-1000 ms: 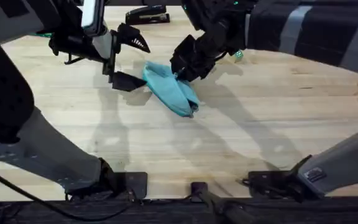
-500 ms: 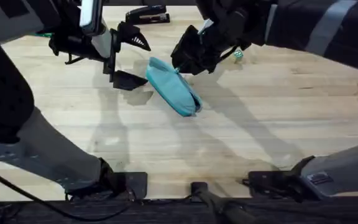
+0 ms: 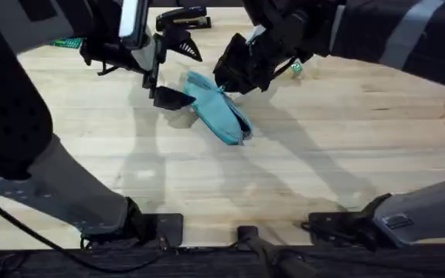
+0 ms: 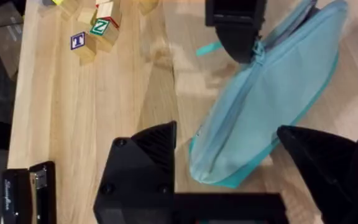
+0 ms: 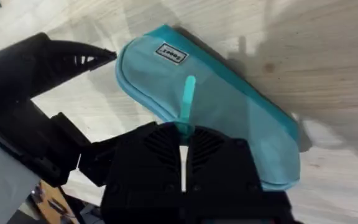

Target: Unzip the bag, pick up the pens from the table one at a time and place them inside, then zip the bag closed.

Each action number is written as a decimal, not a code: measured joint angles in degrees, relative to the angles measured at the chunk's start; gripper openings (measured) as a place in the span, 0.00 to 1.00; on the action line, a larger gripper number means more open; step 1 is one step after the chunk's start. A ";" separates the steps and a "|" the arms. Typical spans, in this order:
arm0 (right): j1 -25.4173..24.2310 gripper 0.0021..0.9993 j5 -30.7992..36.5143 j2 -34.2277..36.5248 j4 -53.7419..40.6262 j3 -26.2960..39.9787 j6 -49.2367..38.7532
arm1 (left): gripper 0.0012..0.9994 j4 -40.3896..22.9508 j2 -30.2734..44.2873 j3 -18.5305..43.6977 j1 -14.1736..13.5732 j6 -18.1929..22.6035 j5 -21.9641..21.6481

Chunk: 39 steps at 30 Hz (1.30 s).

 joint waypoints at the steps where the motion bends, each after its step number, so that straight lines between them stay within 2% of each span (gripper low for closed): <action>1: 0.01 0.03 0.00 -0.02 0.00 0.00 -0.12 | 0.98 0.50 -0.02 0.00 -0.20 -0.63 -0.03; 6: 0.43 0.03 0.02 0.00 -0.09 0.00 -0.23 | 0.81 4.09 -0.02 0.00 -0.88 -4.34 -1.29; 8: 0.48 0.03 0.02 -0.01 -0.09 0.00 -0.35 | 0.59 5.06 -0.01 0.00 -1.25 -5.76 -1.84; 11: 0.48 0.03 0.09 0.00 -0.09 0.00 -0.37 | 0.13 5.41 -0.02 0.00 -1.89 -6.60 -2.38; 12: 0.43 0.03 0.13 -0.02 -0.18 0.00 -0.37 | 0.07 5.31 -0.01 0.00 -2.12 -6.86 -2.77; 19: 0.46 0.03 0.10 -0.12 -0.47 0.00 -3.84 | 0.04 5.20 -0.01 0.00 -2.40 -8.78 -3.11; 23: 0.46 0.03 1.33 -1.43 -2.80 0.00 -9.54 | 0.04 4.58 0.00 0.00 -2.66 -9.35 -2.72; 31: 0.48 0.03 5.97 -5.80 -10.84 0.00 -24.77 | 0.04 3.49 -0.01 0.00 -4.99 -9.83 0.13; 39: 0.48 0.03 7.76 -6.56 -16.70 0.02 -33.77 | 0.04 3.50 0.00 0.00 -5.09 -9.85 -0.24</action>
